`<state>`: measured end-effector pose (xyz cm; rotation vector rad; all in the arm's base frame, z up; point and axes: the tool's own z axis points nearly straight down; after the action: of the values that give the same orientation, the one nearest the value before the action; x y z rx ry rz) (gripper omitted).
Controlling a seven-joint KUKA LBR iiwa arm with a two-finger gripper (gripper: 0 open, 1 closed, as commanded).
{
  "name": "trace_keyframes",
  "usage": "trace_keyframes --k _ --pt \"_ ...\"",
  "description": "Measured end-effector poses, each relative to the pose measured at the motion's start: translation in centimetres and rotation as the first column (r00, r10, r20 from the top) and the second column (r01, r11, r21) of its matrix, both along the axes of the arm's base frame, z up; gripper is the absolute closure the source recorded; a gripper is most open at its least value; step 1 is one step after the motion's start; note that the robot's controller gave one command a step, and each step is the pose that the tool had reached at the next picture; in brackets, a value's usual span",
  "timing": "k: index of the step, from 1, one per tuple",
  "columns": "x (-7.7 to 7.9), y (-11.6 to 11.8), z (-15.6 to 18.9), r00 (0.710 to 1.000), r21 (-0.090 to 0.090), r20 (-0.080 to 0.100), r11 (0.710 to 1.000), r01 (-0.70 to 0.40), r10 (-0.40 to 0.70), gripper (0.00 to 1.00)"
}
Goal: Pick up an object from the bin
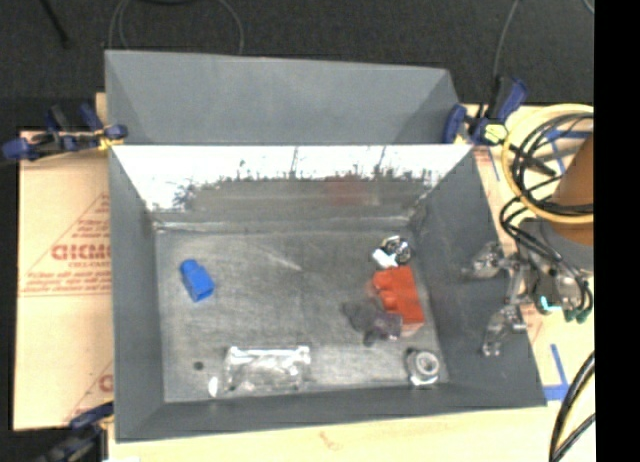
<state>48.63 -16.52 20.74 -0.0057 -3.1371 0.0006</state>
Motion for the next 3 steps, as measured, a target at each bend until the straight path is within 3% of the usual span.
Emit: trace_keyframes --k 1,2,3 --pt "0.0 6.5 -11.2 0.955 0.0 0.029 0.956 0.295 -0.295 0.0" --pt "-0.9 10.6 -10.5 0.831 0.006 0.014 0.831 0.556 -0.556 0.0" --pt "0.4 11.5 -10.6 0.69 0.005 0.01 0.69 0.724 -0.724 0.0"
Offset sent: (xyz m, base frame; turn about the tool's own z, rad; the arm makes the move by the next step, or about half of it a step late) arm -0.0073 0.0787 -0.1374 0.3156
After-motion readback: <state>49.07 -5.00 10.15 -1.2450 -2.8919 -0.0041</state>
